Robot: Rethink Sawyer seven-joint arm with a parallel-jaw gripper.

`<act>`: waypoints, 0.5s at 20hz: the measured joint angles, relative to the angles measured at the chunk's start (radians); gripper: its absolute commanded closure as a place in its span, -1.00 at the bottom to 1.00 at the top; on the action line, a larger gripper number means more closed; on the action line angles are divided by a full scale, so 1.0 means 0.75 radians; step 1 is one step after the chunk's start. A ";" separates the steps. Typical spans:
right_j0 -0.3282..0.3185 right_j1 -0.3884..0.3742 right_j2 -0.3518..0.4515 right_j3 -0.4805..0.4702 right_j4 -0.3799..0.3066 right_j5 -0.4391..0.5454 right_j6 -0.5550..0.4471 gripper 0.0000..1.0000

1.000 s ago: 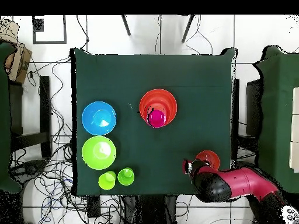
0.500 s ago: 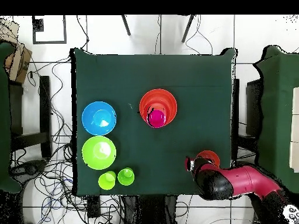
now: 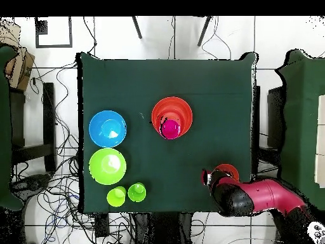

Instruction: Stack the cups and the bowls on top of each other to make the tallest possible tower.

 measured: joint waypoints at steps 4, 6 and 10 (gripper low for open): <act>0.014 0.014 0.000 -0.022 0.000 0.000 0.000 -1.00; 0.021 0.029 0.000 -0.036 0.000 0.000 0.000 -1.00; 0.023 0.062 0.000 -0.060 -0.004 0.000 0.000 -1.00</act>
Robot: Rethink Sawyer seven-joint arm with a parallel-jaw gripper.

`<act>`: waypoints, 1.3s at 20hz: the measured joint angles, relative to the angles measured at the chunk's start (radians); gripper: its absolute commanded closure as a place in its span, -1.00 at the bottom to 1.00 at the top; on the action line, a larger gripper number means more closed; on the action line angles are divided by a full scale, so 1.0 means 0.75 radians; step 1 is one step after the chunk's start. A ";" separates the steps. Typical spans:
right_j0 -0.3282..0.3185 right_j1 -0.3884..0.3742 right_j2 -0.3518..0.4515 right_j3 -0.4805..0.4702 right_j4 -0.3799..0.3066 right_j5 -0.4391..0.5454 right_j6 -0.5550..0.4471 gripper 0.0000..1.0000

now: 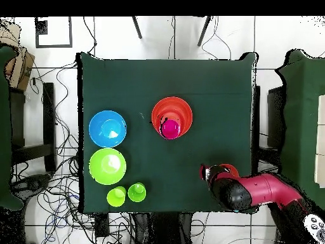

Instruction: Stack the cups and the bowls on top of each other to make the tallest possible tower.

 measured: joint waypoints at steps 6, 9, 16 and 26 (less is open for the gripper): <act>0.000 0.052 -0.002 -0.030 -0.035 0.000 0.000 -1.00; -0.001 0.063 -0.002 -0.034 -0.047 0.000 0.000 -1.00; -0.013 0.080 -0.002 -0.037 -0.063 0.000 0.000 -1.00; -0.037 0.064 -0.002 -0.037 -0.063 0.000 0.000 -1.00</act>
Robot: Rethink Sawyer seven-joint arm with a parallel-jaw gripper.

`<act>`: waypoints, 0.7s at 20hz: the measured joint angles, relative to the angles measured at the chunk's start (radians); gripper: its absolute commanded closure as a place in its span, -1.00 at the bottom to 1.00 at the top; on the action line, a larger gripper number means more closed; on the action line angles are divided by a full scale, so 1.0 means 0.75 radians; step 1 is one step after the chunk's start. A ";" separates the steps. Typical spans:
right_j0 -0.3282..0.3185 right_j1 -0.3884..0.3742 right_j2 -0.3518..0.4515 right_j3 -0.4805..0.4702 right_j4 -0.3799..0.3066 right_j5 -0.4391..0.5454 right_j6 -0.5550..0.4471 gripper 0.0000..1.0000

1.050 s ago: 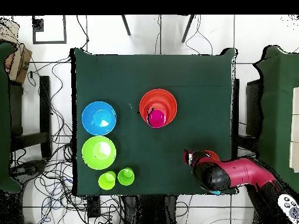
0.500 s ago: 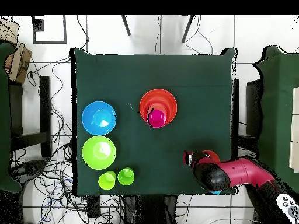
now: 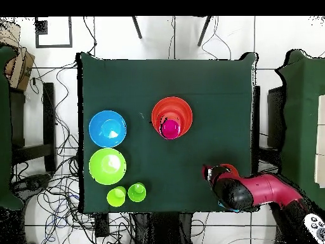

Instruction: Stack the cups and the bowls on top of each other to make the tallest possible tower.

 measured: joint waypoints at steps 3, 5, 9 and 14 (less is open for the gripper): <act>-0.020 -0.032 0.003 0.002 0.004 0.000 0.000 -1.00; -0.039 -0.056 0.007 0.004 0.009 0.000 0.000 -1.00; -0.083 -0.098 0.011 0.006 0.011 0.000 0.000 -1.00; -0.129 -0.114 0.011 0.006 0.009 0.000 0.000 -1.00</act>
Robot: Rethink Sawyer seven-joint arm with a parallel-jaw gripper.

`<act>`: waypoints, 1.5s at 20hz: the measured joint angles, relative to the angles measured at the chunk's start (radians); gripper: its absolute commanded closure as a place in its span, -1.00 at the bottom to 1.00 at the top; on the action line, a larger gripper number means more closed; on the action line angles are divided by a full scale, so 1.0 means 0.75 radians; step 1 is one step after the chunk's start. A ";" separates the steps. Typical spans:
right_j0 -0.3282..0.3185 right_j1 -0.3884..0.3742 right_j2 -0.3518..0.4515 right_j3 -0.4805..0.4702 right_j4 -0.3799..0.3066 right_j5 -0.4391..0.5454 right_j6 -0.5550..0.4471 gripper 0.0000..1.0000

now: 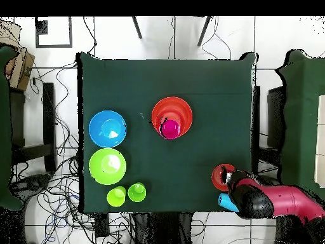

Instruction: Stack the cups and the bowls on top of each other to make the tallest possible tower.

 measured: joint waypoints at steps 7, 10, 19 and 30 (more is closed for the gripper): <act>-0.003 0.027 -0.003 0.000 -0.024 0.000 0.000 -1.00; 0.002 0.039 -0.010 0.000 -0.054 0.000 0.000 -1.00; 0.024 0.076 -0.033 -0.001 -0.140 0.000 0.000 -1.00; 0.085 0.078 -0.055 0.006 -0.176 -0.001 0.000 -1.00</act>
